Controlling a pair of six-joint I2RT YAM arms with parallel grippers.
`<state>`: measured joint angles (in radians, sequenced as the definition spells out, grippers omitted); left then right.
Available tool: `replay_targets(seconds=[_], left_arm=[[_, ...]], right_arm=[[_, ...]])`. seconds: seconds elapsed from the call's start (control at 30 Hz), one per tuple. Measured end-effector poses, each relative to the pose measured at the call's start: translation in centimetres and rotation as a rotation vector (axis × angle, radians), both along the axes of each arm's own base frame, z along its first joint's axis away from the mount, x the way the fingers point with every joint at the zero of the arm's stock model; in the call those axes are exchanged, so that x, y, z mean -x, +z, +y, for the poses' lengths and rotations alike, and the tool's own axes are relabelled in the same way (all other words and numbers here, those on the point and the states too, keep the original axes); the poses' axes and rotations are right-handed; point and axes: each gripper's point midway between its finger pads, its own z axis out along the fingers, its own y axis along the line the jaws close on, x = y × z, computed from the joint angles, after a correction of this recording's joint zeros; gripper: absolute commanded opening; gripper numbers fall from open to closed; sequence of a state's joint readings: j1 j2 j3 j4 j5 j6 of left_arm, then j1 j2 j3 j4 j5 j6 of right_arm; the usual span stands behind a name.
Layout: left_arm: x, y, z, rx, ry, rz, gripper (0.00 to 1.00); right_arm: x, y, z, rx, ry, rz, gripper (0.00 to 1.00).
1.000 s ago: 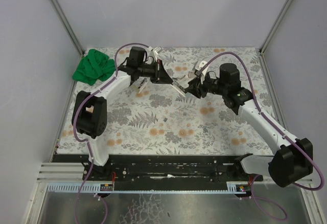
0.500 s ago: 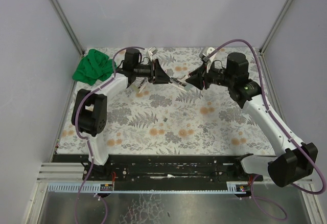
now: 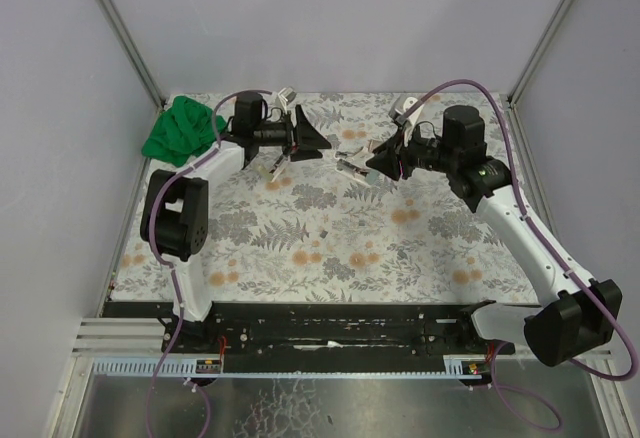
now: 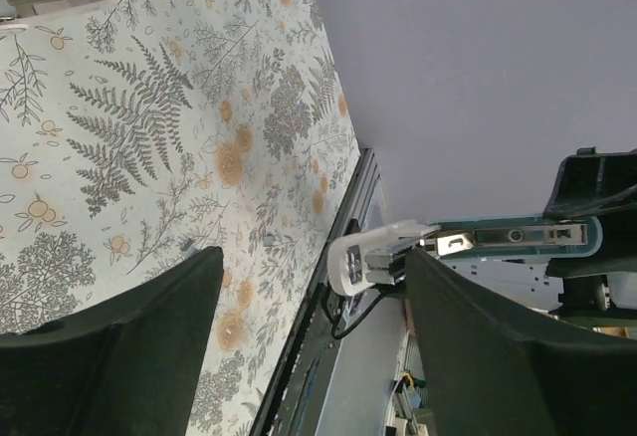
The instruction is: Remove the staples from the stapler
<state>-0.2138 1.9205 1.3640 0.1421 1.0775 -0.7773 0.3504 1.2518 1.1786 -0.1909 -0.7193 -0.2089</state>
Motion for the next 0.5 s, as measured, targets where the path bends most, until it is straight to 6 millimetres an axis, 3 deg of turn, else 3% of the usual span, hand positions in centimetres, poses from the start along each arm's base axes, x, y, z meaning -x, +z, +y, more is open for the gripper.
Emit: replay_targets(seconds=[0.13,0.5], left_arm=[[-0.4,0.5,0.1,-0.002,0.002,-0.024,0.98],[-1.3,2.0,2.7,-0.100,0.027,-0.159,1.00]], right_arm=[[-0.5,-1.1,-0.6,0.028,-0.040,-0.018,0.00],[-3.8,-6.6,-4.8,0.103,-0.241,-0.115,0.00]])
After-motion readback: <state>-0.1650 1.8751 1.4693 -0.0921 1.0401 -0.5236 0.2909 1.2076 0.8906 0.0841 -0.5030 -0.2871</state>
